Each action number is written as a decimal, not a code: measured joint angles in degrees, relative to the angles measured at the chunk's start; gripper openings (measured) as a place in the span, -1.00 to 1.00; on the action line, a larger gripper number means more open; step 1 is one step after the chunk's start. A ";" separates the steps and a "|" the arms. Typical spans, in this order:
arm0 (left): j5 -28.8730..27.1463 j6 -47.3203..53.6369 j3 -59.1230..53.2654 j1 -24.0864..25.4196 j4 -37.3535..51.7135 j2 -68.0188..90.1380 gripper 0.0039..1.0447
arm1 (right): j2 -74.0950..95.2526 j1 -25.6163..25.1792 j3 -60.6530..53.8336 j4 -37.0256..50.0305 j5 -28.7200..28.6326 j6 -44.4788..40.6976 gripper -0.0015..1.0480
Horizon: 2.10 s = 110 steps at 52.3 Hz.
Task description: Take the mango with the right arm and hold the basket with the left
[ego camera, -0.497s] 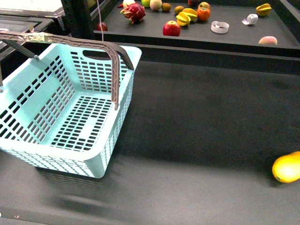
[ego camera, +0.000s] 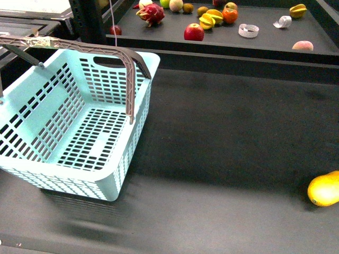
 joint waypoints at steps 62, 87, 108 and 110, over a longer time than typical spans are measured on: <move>-10.23 -53.33 32.63 -10.88 33.00 91.36 0.89 | 0.00 0.00 0.00 0.00 0.00 0.00 0.85; -8.39 -60.37 54.07 -9.94 30.73 112.87 0.89 | 0.00 0.00 0.00 0.00 0.02 0.02 0.85; -7.69 -60.54 66.53 -5.22 28.24 122.05 0.89 | 0.00 0.00 0.00 0.00 0.00 0.00 0.85; -7.63 -60.33 67.23 -4.96 28.11 122.62 0.89 | 0.00 0.00 0.00 0.00 0.00 0.00 0.85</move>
